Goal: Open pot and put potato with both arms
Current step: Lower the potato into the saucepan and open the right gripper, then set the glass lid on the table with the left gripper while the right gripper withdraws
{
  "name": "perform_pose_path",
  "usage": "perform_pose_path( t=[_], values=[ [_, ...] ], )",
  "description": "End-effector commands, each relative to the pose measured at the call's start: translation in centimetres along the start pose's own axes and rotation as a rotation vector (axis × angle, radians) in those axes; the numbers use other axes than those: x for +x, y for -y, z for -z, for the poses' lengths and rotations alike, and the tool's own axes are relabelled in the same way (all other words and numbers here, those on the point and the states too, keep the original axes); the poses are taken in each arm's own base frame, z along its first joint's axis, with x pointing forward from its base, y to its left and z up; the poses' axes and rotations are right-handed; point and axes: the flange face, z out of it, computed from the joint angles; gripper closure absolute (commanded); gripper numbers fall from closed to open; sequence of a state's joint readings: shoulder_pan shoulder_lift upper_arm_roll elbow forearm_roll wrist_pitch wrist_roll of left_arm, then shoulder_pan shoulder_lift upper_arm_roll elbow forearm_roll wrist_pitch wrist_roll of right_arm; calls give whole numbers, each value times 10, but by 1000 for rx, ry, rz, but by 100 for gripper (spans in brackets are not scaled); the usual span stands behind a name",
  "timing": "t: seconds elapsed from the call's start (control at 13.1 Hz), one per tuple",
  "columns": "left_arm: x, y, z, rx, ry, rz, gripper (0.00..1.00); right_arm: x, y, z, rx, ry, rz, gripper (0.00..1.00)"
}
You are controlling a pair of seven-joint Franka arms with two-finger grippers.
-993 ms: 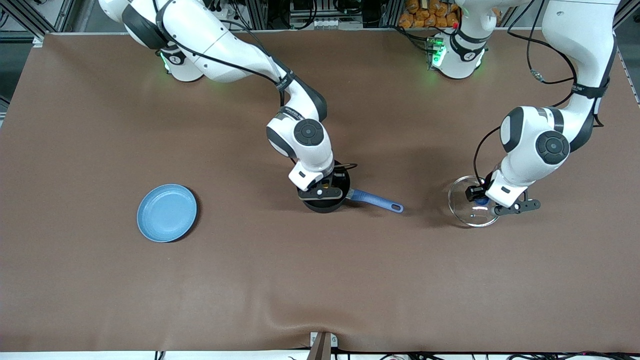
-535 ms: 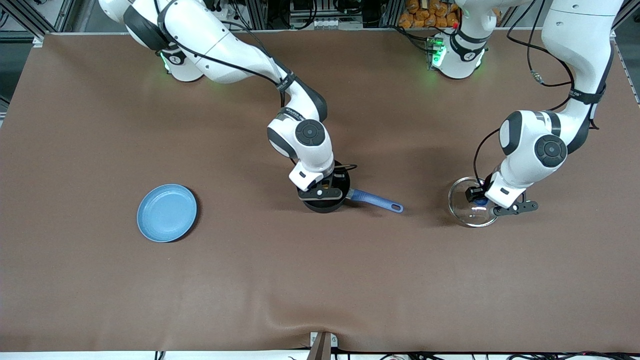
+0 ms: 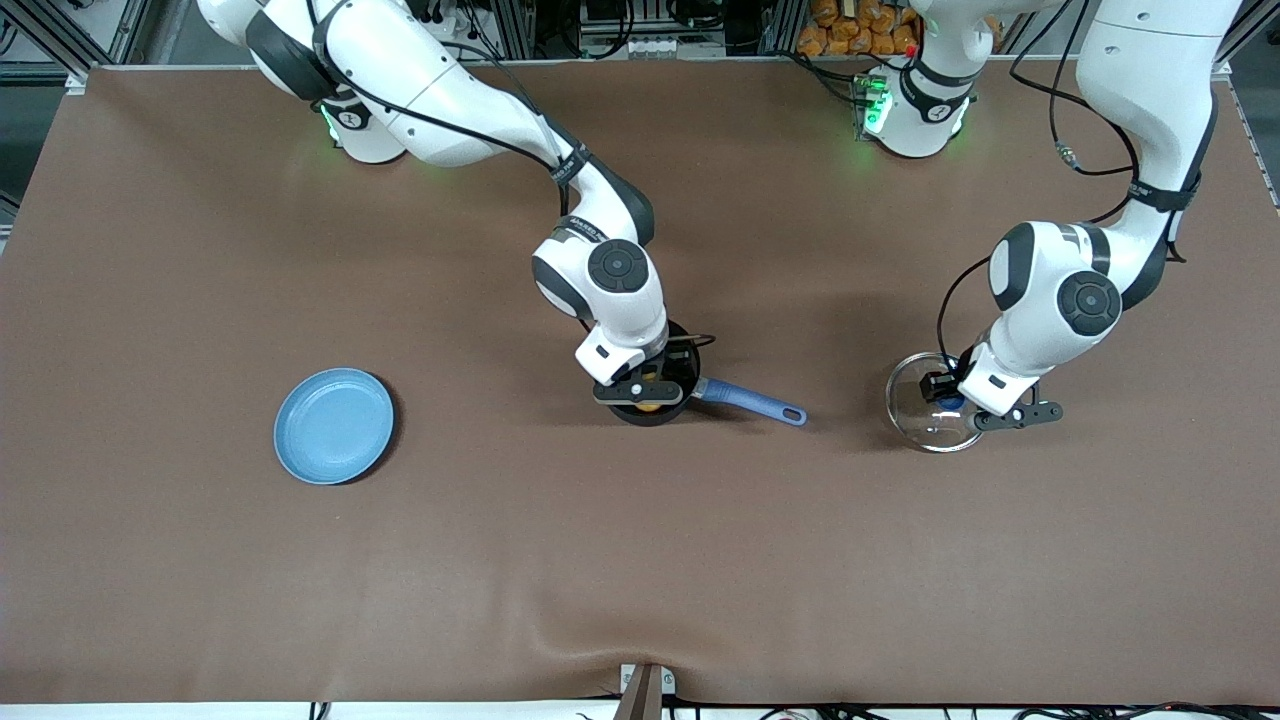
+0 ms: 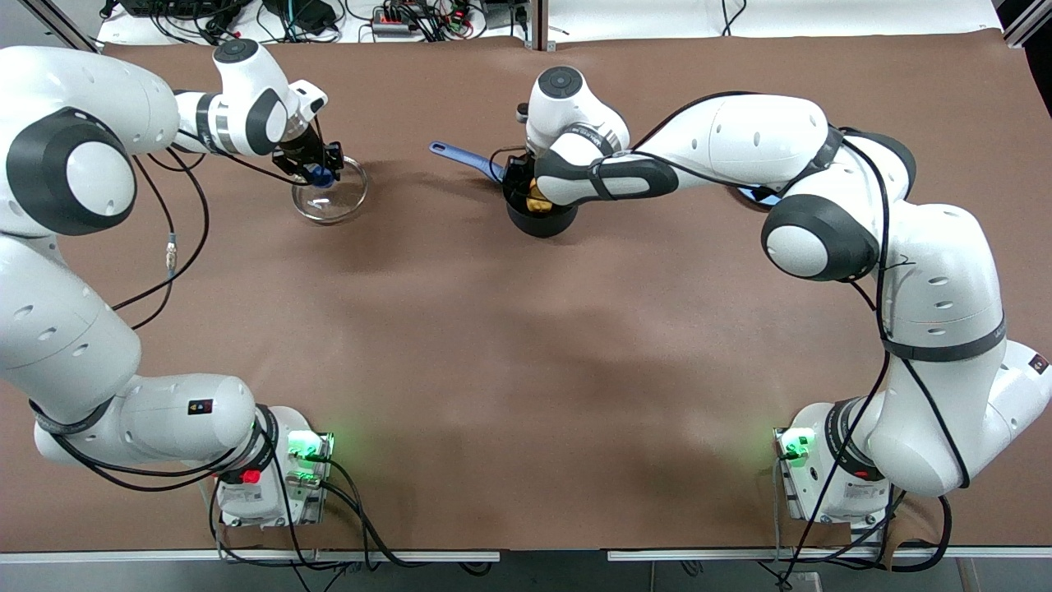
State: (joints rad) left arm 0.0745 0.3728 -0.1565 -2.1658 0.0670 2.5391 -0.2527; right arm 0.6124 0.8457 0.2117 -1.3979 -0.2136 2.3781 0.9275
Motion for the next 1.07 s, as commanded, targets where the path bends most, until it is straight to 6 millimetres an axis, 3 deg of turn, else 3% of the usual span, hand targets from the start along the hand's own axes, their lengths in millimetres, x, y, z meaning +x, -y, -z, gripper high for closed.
perform_pose_path(
  t=[0.0, 0.08, 0.38, 0.61, 0.84, 0.99],
  values=[
    [0, 0, 3, -19, -11, -3, 42, 13, 0, 38, -33, -28, -14, 0],
    [0, -1, 2, -19, -10, -4, 0, 26, -6, 66, -42, -39, -31, 0],
    [7, -3, 20, -22, -43, -3, 0, 56, -37, 164, -82, -61, -98, 0],
    [15, -20, 68, -33, -102, -17, 0, 83, -91, 233, -142, -66, -166, 0],
    [23, -23, 131, -54, -63, 24, 0, 122, -183, 282, -203, -17, -57, 0],
    [19, -27, 188, -48, -64, 20, 0, 141, -238, 313, -213, -8, 3, 0]
  ],
)
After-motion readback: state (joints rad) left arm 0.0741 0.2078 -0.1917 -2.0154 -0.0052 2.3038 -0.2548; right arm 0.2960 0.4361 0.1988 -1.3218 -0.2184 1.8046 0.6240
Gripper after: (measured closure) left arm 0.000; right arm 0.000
